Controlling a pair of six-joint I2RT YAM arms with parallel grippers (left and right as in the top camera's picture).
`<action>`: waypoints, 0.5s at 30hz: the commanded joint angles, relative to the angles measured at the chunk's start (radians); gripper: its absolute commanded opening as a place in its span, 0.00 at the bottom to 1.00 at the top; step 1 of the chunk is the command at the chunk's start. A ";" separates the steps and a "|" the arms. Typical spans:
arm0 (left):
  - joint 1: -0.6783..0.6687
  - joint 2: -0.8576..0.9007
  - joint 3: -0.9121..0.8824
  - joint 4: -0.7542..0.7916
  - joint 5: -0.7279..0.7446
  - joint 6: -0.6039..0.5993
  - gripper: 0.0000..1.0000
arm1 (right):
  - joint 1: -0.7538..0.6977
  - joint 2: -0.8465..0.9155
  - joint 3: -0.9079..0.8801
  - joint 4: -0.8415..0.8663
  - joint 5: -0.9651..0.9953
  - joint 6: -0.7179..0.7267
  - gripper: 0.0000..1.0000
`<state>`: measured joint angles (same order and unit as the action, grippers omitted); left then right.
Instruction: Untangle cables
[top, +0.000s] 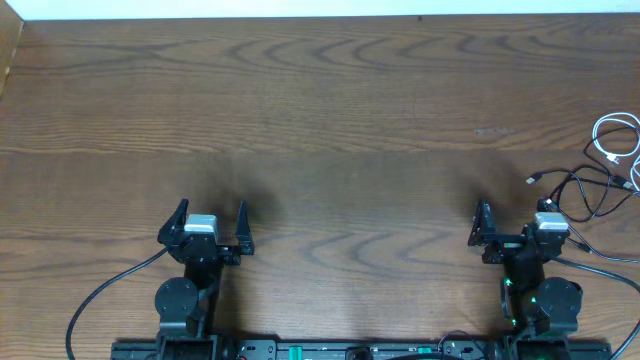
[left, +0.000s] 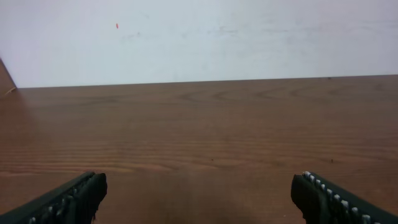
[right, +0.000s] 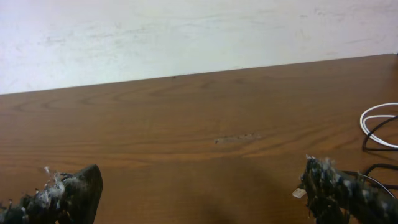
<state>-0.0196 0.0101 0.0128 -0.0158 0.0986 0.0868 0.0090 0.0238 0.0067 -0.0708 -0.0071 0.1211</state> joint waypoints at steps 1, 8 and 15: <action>0.005 -0.009 -0.009 -0.044 0.017 0.018 1.00 | -0.014 -0.006 -0.001 -0.004 0.004 -0.010 0.99; -0.015 -0.009 -0.009 -0.044 0.017 0.018 1.00 | -0.014 -0.006 -0.001 -0.004 0.004 -0.010 0.99; -0.088 -0.009 -0.009 -0.045 0.018 0.017 1.00 | -0.014 -0.006 -0.001 -0.004 0.004 -0.010 0.99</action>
<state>-0.0856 0.0101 0.0128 -0.0158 0.0982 0.0868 0.0090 0.0238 0.0067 -0.0704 -0.0071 0.1211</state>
